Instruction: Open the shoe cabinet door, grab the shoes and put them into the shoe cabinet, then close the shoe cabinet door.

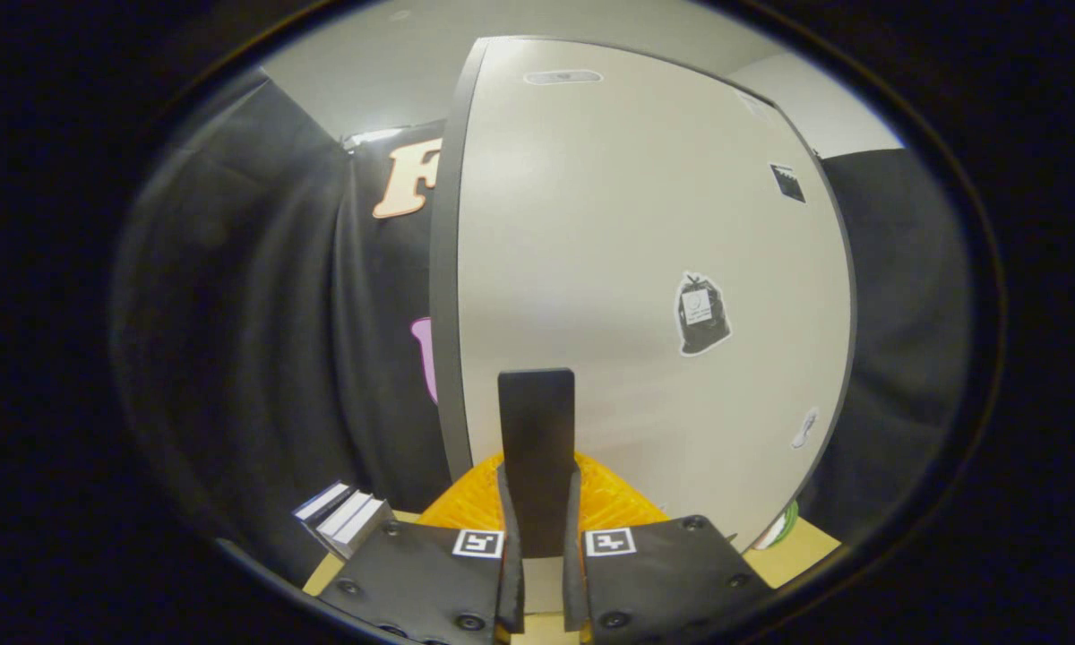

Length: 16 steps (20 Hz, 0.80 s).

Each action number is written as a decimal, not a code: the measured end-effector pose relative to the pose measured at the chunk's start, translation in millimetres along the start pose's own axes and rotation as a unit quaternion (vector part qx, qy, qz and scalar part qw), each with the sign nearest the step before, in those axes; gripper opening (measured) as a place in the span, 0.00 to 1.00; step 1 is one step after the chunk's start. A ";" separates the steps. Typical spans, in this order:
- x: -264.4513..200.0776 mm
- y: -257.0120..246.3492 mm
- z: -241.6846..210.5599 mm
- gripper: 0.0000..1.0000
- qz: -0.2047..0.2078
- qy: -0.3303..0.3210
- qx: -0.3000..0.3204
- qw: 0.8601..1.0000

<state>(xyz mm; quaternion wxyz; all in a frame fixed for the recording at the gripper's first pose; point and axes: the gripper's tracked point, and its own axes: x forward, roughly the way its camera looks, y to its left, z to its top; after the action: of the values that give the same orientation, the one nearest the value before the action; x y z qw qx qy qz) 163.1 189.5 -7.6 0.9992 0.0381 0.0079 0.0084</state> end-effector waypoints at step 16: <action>-71.8 -23.3 8.6 0.19 0.128 0.008 -0.009 0.992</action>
<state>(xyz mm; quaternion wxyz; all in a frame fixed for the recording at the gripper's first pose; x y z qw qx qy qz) 91.8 164.4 0.2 0.9901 0.0301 0.0110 0.1368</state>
